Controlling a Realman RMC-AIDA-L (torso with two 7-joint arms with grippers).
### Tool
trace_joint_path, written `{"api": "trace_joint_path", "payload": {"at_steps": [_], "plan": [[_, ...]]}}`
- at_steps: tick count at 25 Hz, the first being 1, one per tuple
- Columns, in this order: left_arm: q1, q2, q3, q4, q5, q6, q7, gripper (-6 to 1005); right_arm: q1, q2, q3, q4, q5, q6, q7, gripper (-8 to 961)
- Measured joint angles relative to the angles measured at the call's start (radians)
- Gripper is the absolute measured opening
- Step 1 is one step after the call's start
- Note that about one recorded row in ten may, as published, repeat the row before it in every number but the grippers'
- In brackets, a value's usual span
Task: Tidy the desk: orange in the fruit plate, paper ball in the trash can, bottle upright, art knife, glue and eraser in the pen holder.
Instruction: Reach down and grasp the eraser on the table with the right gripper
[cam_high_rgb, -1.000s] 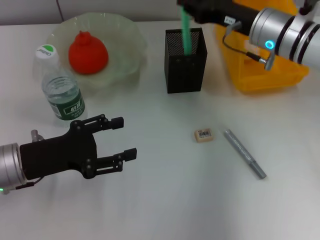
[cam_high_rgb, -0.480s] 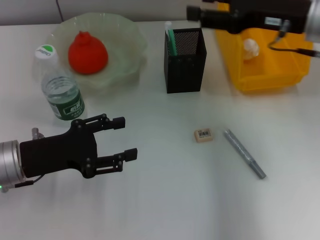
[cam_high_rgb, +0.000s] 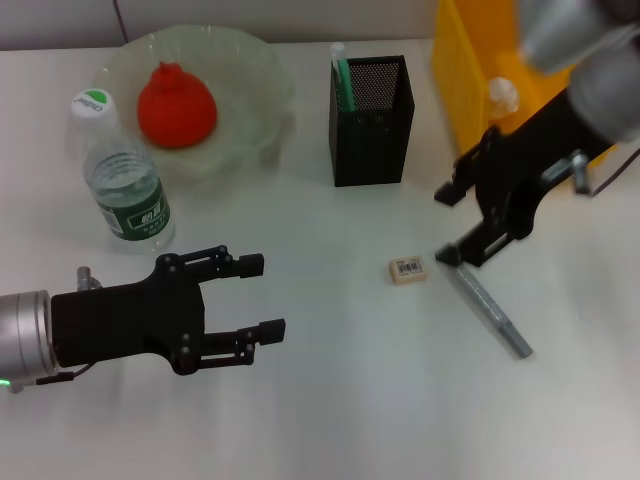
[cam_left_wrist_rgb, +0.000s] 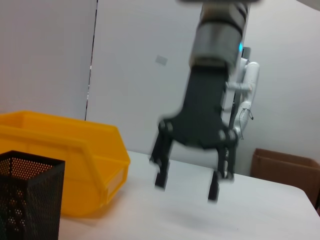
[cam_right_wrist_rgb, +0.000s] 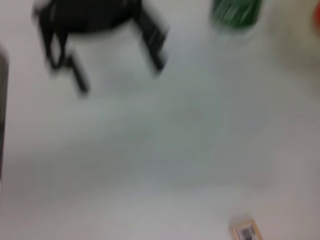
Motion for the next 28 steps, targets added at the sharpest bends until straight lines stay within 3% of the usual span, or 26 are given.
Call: {"api": "trace_joint_path", "payload": {"at_steps": [3, 8, 13, 26, 28], "plan": [[0.003, 0.0, -0.001, -0.003, 0.001, 0.0, -0.002, 774, 0.043, 0.013, -0.152, 0.131, -0.049, 0.116, -0.006, 710], [0.002, -0.006, 0.002, -0.006, 0.001, 0.002, -0.003, 774, 0.09, 0.014, -0.207, 0.304, -0.004, 0.304, -0.038, 698], [0.003, -0.012, 0.002, -0.009, 0.001, -0.001, 0.003, 774, 0.118, 0.014, -0.208, 0.433, 0.055, 0.403, -0.094, 686], [-0.005, -0.015, -0.001, -0.009, 0.001, -0.009, -0.001, 774, 0.114, 0.015, -0.226, 0.485, 0.046, 0.465, -0.108, 654], [-0.005, -0.017, -0.001, -0.009, 0.0, -0.012, -0.001, 774, 0.114, 0.015, -0.245, 0.495, 0.046, 0.483, -0.108, 584]]}}
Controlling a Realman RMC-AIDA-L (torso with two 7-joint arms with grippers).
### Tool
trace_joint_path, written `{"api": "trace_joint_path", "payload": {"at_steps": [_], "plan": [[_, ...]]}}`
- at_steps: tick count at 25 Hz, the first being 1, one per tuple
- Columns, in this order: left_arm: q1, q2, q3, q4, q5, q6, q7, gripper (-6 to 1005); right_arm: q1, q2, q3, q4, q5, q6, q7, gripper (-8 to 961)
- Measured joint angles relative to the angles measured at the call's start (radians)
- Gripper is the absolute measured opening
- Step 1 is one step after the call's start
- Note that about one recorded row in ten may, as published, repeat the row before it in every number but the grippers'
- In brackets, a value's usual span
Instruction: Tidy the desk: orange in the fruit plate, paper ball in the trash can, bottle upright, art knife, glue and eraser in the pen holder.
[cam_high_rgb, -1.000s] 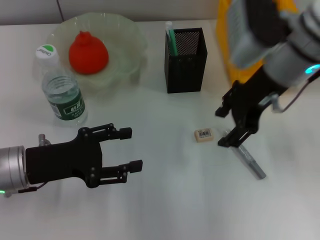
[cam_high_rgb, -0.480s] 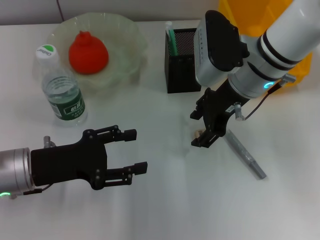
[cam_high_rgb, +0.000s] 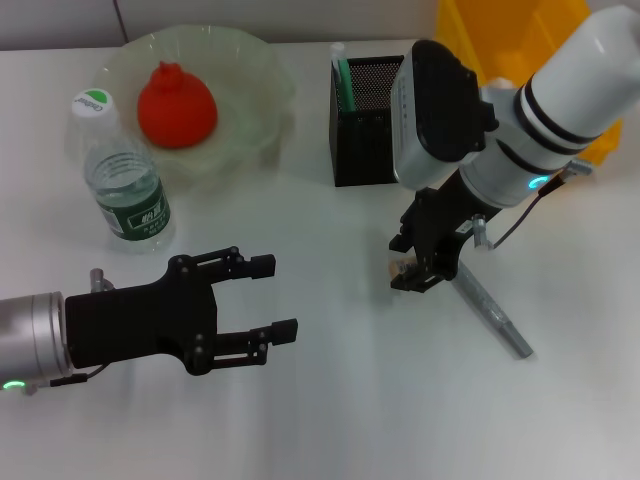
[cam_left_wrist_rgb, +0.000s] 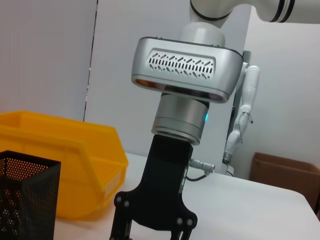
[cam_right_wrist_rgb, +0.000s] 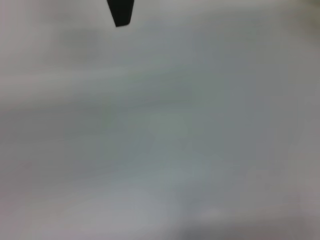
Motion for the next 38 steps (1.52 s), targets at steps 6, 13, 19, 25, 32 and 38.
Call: {"api": "trace_joint_path", "payload": {"at_steps": [6, 13, 19, 25, 32, 38], "plan": [[0.0, -0.003, 0.003, 0.0, -0.001, -0.011, 0.0, 774, 0.0, 0.001, -0.037, 0.019, 0.003, 0.033, 0.002, 481], [0.0, -0.004, 0.003, -0.001, -0.002, -0.022, -0.001, 774, -0.002, 0.002, -0.038, 0.024, 0.007, 0.036, 0.002, 448], [0.001, -0.003, 0.003, -0.003, -0.002, -0.027, -0.001, 774, -0.043, 0.002, -0.036, -0.043, 0.025, 0.013, -0.002, 325], [0.007, -0.003, -0.001, -0.003, -0.003, -0.028, 0.0, 774, -0.181, -0.003, 0.161, -0.363, 0.195, -0.062, 0.069, 270], [0.005, -0.003, -0.001, -0.003, -0.003, -0.028, 0.001, 774, -0.26, -0.007, 0.293, -0.383, 0.526, 0.226, 0.085, 302], [0.001, -0.003, 0.002, -0.003, -0.004, -0.027, 0.0, 774, -0.179, -0.006, 0.287, -0.219, 0.527, 0.348, 0.059, 330]]}}
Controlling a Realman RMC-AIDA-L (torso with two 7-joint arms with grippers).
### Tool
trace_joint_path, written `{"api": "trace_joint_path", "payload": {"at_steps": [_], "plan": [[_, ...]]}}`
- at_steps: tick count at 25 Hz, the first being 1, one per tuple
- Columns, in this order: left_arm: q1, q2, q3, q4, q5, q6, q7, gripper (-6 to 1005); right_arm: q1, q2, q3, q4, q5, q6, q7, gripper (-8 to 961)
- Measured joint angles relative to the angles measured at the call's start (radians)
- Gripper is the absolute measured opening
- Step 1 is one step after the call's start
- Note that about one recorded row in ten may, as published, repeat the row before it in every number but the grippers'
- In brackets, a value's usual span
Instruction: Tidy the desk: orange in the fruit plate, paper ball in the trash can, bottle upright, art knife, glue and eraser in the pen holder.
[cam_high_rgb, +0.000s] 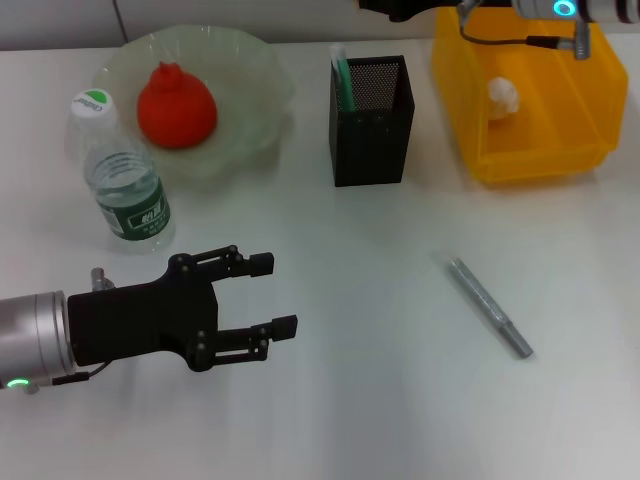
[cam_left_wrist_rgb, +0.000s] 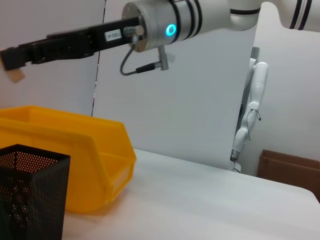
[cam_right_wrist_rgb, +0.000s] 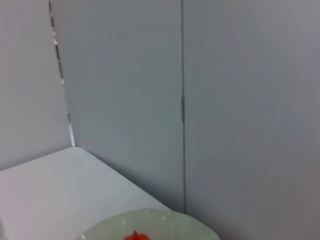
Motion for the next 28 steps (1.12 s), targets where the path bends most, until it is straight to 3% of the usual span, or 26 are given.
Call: {"api": "trace_joint_path", "payload": {"at_steps": [6, 10, 12, 14, 17, 20, 22, 28], "plan": [[0.001, 0.0, -0.003, 0.0, 0.0, 0.0, -0.001, 774, 0.015, 0.001, -0.002, 0.02, -0.006, 0.018, 0.009, 358], [0.002, 0.001, -0.004, 0.0, 0.0, 0.0, -0.001, 774, 0.003, -0.001, -0.006, -0.05, -0.084, -0.056, 0.1, 446], [0.001, 0.002, -0.004, 0.0, 0.0, 0.0, -0.001, 774, -0.004, -0.001, -0.007, -0.168, -0.261, -0.177, 0.252, 490], [0.001, 0.002, -0.004, 0.0, 0.0, 0.0, -0.001, 774, -0.002, -0.002, -0.01, -0.202, -0.331, -0.231, 0.311, 534], [-0.002, 0.002, -0.004, 0.0, 0.001, 0.0, -0.001, 774, 0.025, -0.001, -0.053, -0.31, -0.603, -0.443, 0.494, 600], [-0.003, 0.002, -0.002, 0.0, 0.001, 0.0, -0.001, 774, 0.027, 0.001, -0.102, -0.307, -0.658, -0.487, 0.529, 695], [-0.004, 0.002, -0.001, 0.0, 0.001, 0.0, -0.001, 774, 0.023, 0.003, -0.191, -0.268, -0.697, -0.509, 0.578, 692], [-0.005, 0.002, 0.002, 0.0, 0.002, 0.0, -0.001, 774, 0.009, 0.005, -0.287, -0.2, -0.707, -0.512, 0.615, 681]]}}
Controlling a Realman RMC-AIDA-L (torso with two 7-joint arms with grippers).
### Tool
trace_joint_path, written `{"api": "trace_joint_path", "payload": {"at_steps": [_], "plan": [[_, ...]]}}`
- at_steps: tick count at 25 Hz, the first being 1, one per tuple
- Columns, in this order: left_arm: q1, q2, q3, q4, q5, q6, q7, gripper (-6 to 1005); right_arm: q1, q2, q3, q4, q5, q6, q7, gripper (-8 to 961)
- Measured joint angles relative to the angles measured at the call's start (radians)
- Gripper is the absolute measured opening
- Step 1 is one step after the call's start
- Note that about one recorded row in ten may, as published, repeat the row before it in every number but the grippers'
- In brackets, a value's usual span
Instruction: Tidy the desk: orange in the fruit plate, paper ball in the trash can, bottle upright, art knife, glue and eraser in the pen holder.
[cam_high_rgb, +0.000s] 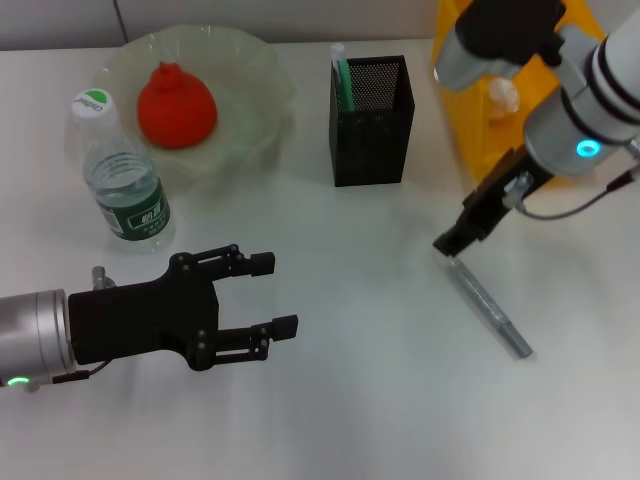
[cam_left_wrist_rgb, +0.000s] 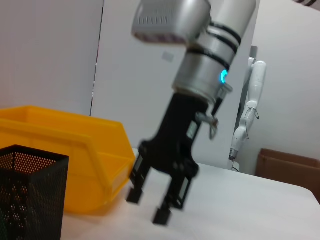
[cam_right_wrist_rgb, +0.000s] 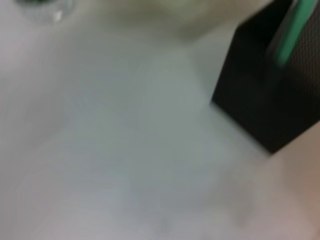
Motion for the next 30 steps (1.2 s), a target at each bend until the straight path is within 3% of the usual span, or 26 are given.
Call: {"api": "trace_joint_path", "payload": {"at_steps": [4, 19, 22, 27, 30], "plan": [[0.0, 0.0, 0.0, 0.0, 0.001, 0.0, 0.0, 774, -0.004, 0.001, -0.06, 0.049, 0.002, 0.009, 0.025, 675], [0.008, -0.001, 0.002, 0.0, 0.001, 0.0, 0.004, 774, -0.01, 0.004, -0.134, 0.116, 0.003, 0.053, 0.037, 649], [0.008, -0.001, 0.002, -0.002, 0.001, 0.0, 0.006, 774, -0.014, 0.004, -0.143, 0.115, 0.004, 0.058, 0.037, 422], [0.01, -0.001, 0.002, -0.009, 0.001, -0.006, 0.009, 774, -0.023, 0.004, -0.144, 0.104, 0.015, 0.059, 0.033, 233], [0.01, -0.001, 0.002, -0.009, 0.001, -0.007, 0.009, 774, -0.036, 0.004, -0.139, 0.075, 0.019, 0.055, 0.031, 183]]}}
